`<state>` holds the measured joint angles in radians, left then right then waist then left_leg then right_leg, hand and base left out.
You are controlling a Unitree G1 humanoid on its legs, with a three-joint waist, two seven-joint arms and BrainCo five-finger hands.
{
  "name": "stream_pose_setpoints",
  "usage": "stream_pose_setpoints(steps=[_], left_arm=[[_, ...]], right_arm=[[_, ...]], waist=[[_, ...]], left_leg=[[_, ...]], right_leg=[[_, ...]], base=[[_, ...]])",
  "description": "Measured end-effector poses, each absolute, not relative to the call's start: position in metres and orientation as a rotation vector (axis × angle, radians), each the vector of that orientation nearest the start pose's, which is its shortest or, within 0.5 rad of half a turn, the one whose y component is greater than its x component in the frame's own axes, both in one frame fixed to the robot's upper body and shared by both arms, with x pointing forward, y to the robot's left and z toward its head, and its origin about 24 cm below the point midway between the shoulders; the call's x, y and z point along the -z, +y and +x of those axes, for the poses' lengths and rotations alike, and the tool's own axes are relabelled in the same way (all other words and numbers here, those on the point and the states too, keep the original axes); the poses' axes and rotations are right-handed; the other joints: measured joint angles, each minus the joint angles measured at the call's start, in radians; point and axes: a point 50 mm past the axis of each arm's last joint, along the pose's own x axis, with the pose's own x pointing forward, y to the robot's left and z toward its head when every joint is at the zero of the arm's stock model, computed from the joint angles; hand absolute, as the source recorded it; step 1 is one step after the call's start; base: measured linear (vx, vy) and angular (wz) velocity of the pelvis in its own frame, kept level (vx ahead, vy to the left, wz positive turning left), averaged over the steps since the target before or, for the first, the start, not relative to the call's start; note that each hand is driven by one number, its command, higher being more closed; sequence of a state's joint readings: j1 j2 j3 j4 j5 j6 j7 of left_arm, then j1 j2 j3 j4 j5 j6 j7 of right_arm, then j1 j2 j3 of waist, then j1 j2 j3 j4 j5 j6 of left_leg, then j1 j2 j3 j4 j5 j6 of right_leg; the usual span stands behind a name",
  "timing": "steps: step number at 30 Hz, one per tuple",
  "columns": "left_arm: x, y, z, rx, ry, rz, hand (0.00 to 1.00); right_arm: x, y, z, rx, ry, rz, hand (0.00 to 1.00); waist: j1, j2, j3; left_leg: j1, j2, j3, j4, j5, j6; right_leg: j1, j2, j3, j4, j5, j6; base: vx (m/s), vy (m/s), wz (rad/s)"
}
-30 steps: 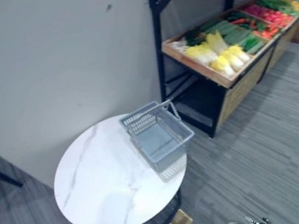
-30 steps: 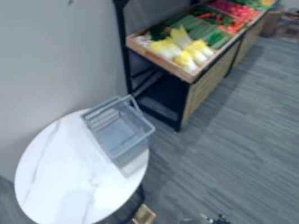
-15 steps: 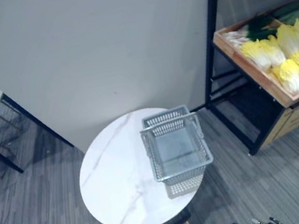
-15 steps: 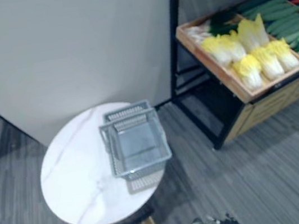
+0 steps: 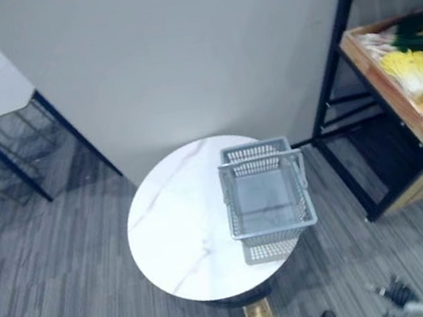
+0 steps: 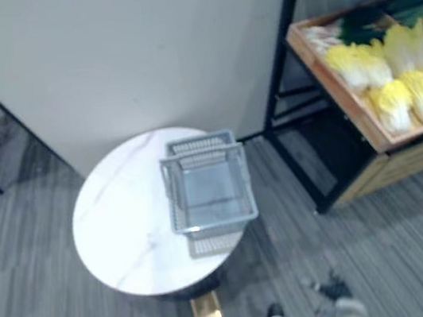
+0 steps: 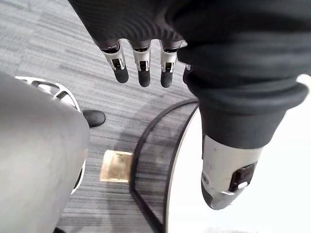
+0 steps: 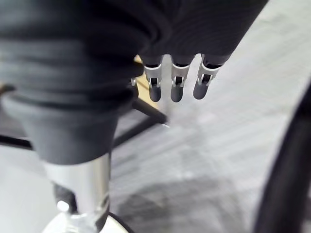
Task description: Pick vegetable in the basket
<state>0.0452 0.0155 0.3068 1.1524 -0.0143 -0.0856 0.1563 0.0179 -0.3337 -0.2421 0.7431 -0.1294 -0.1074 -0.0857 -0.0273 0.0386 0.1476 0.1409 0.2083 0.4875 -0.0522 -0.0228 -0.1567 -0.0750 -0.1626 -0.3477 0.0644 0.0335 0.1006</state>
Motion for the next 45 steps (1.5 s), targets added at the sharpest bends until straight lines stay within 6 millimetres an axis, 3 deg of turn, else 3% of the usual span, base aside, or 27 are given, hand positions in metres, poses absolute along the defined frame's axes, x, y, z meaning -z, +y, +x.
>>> stream_pose_setpoints(steps=[1,4,6,12,18,21,25,33,41,45], left_arm=[[0.164,0.2,0.09,-0.415,1.097,-0.033,0.0],[0.16,0.209,0.097,-0.359,1.07,0.058,0.0],[0.159,0.216,0.099,-0.33,1.065,0.113,0.0],[0.158,0.217,0.099,-0.307,1.067,0.141,0.0],[0.157,0.221,0.103,-0.309,1.06,0.156,0.0],[0.155,0.22,0.111,-0.308,1.044,0.152,0.0],[0.154,0.22,0.113,-0.32,1.035,0.151,0.0],[0.151,0.22,0.121,-0.33,1.003,0.141,0.0],[0.15,0.22,0.125,-0.327,0.993,0.165,0.0],[0.149,0.219,0.129,-0.315,0.979,0.176,0.0]], right_arm=[[0.04,-0.316,0.203,0.332,0.481,-0.54,0.0],[-0.012,-0.319,0.241,0.291,0.269,-0.735,0.0],[-0.062,-0.299,0.274,0.241,0.041,-0.833,0.0],[-0.158,-0.238,0.326,0.127,-0.378,-0.996,0.0],[-0.218,-0.189,0.366,0.016,-0.552,-1.129,0.0],[-0.236,-0.187,0.382,0.015,-0.529,-1.194,0.0],[-0.242,-0.196,0.394,0.052,-0.457,-1.222,0.0],[-0.25,-0.197,0.408,0.097,-0.373,-1.204,0.0],[-0.247,-0.211,0.413,0.149,-0.294,-1.167,0.0],[-0.25,-0.204,0.414,0.146,-0.311,-1.144,0.0]], waist=[[-0.001,-0.001,0.002],[-0.004,-0.028,0.014],[-0.005,-0.034,0.026],[0.004,-0.01,0.083],[0.02,-0.02,0.134],[0.06,-0.019,0.161],[0.076,-0.02,0.18],[0.083,-0.018,0.24],[0.086,-0.015,0.253],[0.087,-0.012,0.275]], left_leg=[[-0.008,-0.015,0.011,0.0,-0.009,0.003],[-0.038,-0.04,0.023,0.003,-0.012,0.008],[-0.071,-0.049,0.024,0.012,-0.012,0.008],[-0.107,-0.042,-0.018,0.019,-0.01,0.01],[-0.155,-0.044,-0.066,0.032,-0.002,0.021],[-0.188,-0.041,-0.083,0.049,-0.001,0.023],[-0.218,-0.039,-0.116,0.055,0.002,0.027],[-0.238,-0.04,-0.117,0.059,0.003,0.027],[-0.264,-0.042,-0.144,0.06,0.005,0.028],[-0.266,-0.042,-0.145,0.059,0.005,0.028]], right_leg=[[-0.02,-0.008,0.027,-0.009,0.016,0.009],[-0.06,-0.019,0.063,-0.029,0.049,0.011],[-0.096,-0.021,0.084,-0.044,0.073,0.006],[-0.116,-0.012,0.075,-0.05,0.089,-0.005],[-0.12,-0.015,0.069,-0.088,0.119,-0.008],[-0.132,-0.014,0.068,-0.103,0.13,-0.013],[-0.132,-0.016,0.057,-0.115,0.134,-0.011],[-0.141,-0.014,0.07,-0.139,0.151,-0.012],[-0.158,-0.016,0.068,-0.139,0.152,-0.011],[-0.159,-0.016,0.068,-0.139,0.152,-0.011]], base=[[-0.07,0.113,-0.59],[-0.08,0.048,-0.29],[-0.06,-0.018,-0.15],[-0.01,-0.052,0.04],[0.0,-0.023,0.18],[-0.01,-0.026,0.16],[-0.01,-0.023,0.24],[0.0,0.0,0.01],[0.02,-0.004,0.05],[0.0,0.0,0.0]])
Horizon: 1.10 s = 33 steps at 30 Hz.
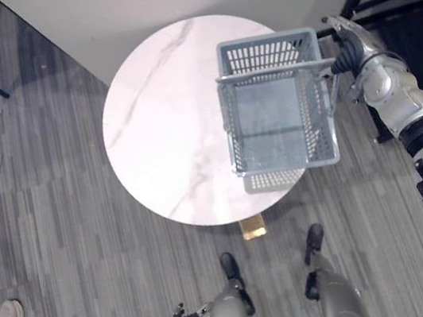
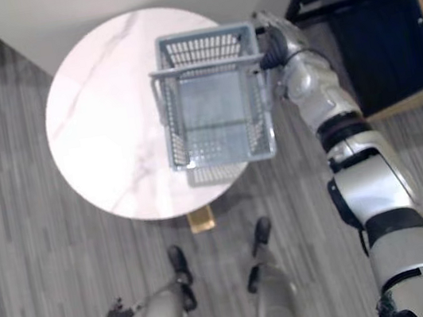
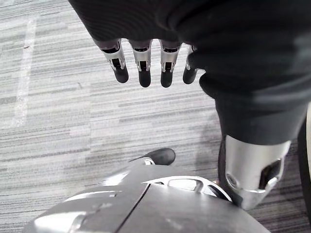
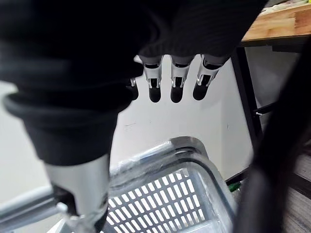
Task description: Pick vegetable in the basket
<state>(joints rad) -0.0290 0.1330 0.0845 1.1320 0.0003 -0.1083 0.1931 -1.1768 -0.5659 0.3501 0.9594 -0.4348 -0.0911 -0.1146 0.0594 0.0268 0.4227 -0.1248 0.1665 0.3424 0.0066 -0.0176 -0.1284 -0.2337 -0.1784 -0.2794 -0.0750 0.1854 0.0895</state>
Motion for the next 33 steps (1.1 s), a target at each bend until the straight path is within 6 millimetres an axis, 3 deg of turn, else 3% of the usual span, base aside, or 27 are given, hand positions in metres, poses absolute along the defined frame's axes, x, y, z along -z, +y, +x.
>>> stream_pose_setpoints(steps=[10,20,26,33], left_arm=[[0.148,0.218,0.132,-0.308,0.967,0.188,0.0],[0.146,0.217,0.137,-0.307,0.948,0.206,0.0],[0.143,0.217,0.142,-0.304,0.923,0.221,0.0],[0.142,0.217,0.144,-0.29,0.913,0.24,0.0]], right_arm=[[-0.245,-0.192,0.416,0.117,-0.313,-1.126,0.0],[-0.243,-0.182,0.418,0.104,-0.314,-1.121,0.0],[-0.253,-0.179,0.42,0.117,-0.32,-1.16,0.0],[-0.252,-0.188,0.423,0.14,-0.276,-1.239,0.0]], waist=[[0.002,0.005,0.004],[0.023,0.005,0.005],[0.028,0.004,0.023],[0.027,0.005,0.025]], left_leg=[[-0.022,0.0,-0.019,0.001,0.001,0.0],[-0.035,0.0,-0.043,0.002,0.005,0.002],[-0.047,-0.001,-0.06,0.002,0.015,0.005],[-0.064,-0.005,-0.085,0.002,0.025,0.007]], right_leg=[[-0.009,0.0,-0.012,-0.002,0.0,0.0],[-0.005,-0.003,-0.029,-0.002,0.0,0.0],[-0.005,-0.006,-0.044,-0.002,0.0,0.0],[-0.005,-0.011,-0.065,-0.002,0.0,0.0]], base=[[0.01,-0.002,0.04],[0.0,-0.002,0.06],[0.0,-0.002,0.09],[0.0,0.002,0.09]])
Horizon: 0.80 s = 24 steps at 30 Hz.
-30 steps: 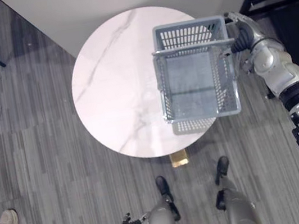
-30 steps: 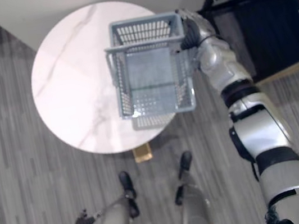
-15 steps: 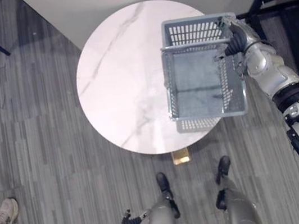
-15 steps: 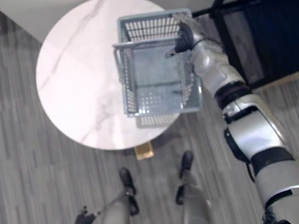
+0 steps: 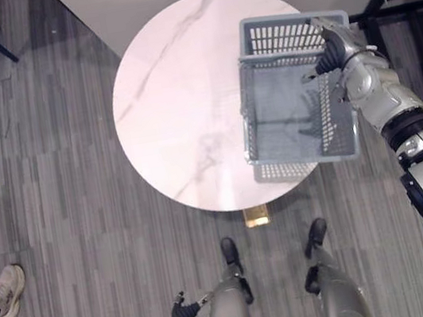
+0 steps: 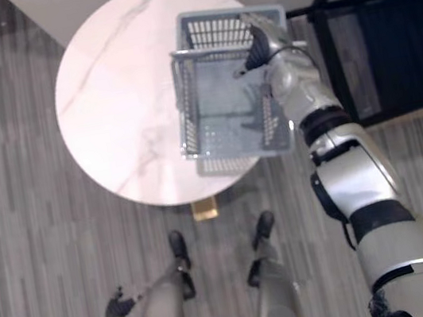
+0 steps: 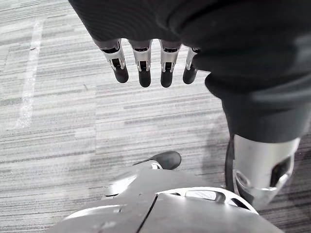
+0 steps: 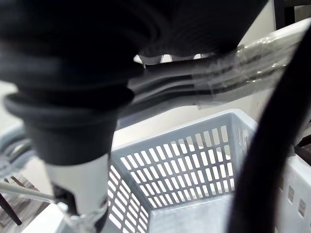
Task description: Pick vegetable in the basket
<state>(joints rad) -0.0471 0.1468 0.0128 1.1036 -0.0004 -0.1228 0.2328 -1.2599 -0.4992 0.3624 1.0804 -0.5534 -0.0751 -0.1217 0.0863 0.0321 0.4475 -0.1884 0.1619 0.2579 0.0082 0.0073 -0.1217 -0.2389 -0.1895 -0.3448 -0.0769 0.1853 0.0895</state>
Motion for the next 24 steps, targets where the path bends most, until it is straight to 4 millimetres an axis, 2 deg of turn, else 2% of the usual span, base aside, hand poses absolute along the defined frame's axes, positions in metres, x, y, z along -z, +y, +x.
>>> stream_pose_setpoints(steps=[8,9,17,24], left_arm=[[0.141,0.215,0.146,-0.278,0.91,0.239,0.0],[0.141,0.215,0.147,-0.277,0.908,0.24,0.0],[0.141,0.213,0.147,-0.261,0.9,0.244,0.0],[0.141,0.213,0.148,-0.255,0.898,0.25,0.0]], right_arm=[[-0.253,-0.209,0.421,0.188,-0.231,-1.287,0.0],[-0.255,-0.212,0.421,0.204,-0.232,-1.279,1.0],[-0.26,-0.244,0.415,0.297,-0.183,-1.277,1.0],[-0.254,-0.246,0.414,0.29,-0.171,-1.284,1.0]], waist=[[0.003,0.005,0.003],[0.005,0.007,0.005],[0.009,0.016,0.012],[0.007,0.017,0.012]], left_leg=[[-0.015,-0.009,-0.024,-0.006,0.014,0.004],[-0.018,-0.009,-0.027,-0.007,0.018,0.004],[-0.019,-0.011,-0.026,-0.027,0.036,0.004],[-0.015,-0.01,-0.025,-0.027,0.04,0.004]], right_leg=[[-0.003,-0.008,-0.009,0.001,0.0,0.0],[-0.004,-0.008,-0.012,0.001,0.0,0.001],[-0.017,-0.008,-0.008,0.005,0.001,0.002],[-0.014,-0.007,-0.004,0.005,0.001,0.002]], base=[[0.0,0.009,0.1],[0.0,0.002,0.07],[0.0,0.0,0.01],[0.01,0.001,-0.01]])
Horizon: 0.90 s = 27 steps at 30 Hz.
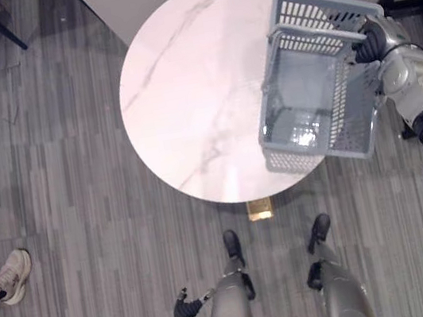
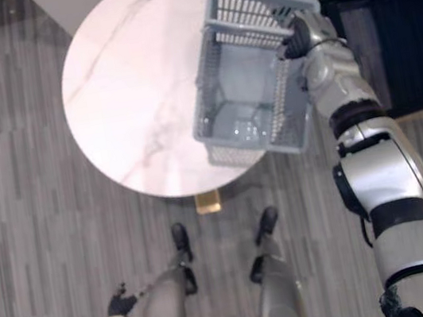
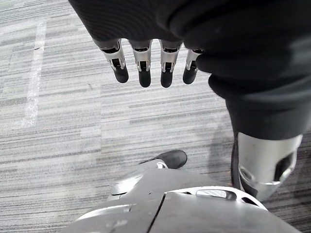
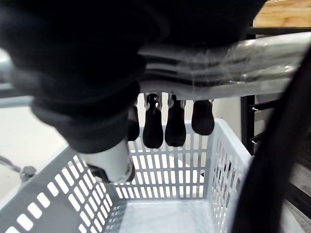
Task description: Pick vegetable in the basket
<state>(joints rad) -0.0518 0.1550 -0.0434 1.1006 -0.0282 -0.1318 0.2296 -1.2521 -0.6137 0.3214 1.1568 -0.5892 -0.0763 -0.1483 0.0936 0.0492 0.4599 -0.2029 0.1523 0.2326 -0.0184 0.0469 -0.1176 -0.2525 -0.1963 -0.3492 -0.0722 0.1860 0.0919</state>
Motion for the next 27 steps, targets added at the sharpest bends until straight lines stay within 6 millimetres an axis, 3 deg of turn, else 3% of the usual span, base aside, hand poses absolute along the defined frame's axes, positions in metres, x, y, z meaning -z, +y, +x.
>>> stream_pose_setpoints(steps=[9,16,21,27], left_arm=[[0.141,0.212,0.148,-0.245,0.901,0.249,0.0],[0.142,0.216,0.145,-0.262,0.918,0.245,0.0],[0.143,0.226,0.138,-0.324,0.937,0.213,0.0],[0.149,0.237,0.113,-0.327,1.014,0.259,0.0]], right_arm=[[-0.232,-0.239,0.415,0.189,-0.124,-1.371,1.0],[-0.218,-0.186,0.411,-0.068,-0.26,-1.536,1.0],[-0.219,-0.156,0.395,-0.211,-0.423,-1.605,1.0],[-0.209,-0.15,0.359,-0.34,-0.588,-1.628,1.0]], waist=[[0.02,-0.002,-0.001],[-0.007,-0.014,-0.008],[-0.015,-0.059,-0.038],[-0.051,-0.113,-0.141]], left_leg=[[0.037,0.001,0.001,-0.001,0.001,0.0],[0.09,0.003,0.027,-0.016,0.005,0.0],[0.129,0.008,0.07,-0.027,0.005,0.0],[0.197,0.009,0.122,-0.048,-0.004,-0.009]], right_leg=[[0.037,0.001,0.002,-0.001,0.0,0.0],[0.067,0.007,0.027,-0.005,0.003,0.003],[0.081,0.022,0.073,-0.027,0.021,0.0],[0.104,0.032,0.13,-0.033,0.023,0.001]], base=[[0.0,0.001,0.0],[0.02,0.006,-0.11],[0.01,0.002,-0.27],[0.01,0.004,-0.26]])
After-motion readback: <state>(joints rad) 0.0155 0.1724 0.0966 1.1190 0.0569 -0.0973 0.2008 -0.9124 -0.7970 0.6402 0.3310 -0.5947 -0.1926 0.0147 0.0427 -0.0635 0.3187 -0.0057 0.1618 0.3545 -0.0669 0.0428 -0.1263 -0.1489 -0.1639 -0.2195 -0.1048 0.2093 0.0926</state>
